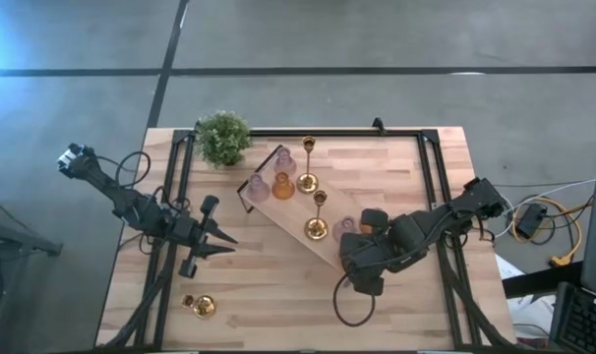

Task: Pick & Place candle stick holders
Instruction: Put the yellow candle holder on the shelf

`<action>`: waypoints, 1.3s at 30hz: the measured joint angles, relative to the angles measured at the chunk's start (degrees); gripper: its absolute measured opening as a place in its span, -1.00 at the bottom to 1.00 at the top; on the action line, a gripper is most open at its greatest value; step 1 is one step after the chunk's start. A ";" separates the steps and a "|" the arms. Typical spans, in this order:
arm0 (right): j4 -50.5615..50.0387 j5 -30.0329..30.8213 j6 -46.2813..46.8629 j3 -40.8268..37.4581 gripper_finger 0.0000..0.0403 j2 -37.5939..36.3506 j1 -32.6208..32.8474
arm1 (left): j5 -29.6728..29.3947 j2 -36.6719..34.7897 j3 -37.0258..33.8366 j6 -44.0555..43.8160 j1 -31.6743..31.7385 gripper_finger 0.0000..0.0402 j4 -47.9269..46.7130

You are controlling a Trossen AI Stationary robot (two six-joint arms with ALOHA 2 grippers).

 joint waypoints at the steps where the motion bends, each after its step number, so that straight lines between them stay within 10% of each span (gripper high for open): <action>1: -0.02 -0.01 0.04 -0.01 -0.90 0.01 0.00 | 0.00 0.00 0.00 0.00 -0.02 -0.61 0.00; 39: 1.36 0.11 1.28 -0.96 -0.67 0.17 0.00 | 0.00 0.00 0.00 -0.01 0.00 -0.61 -0.09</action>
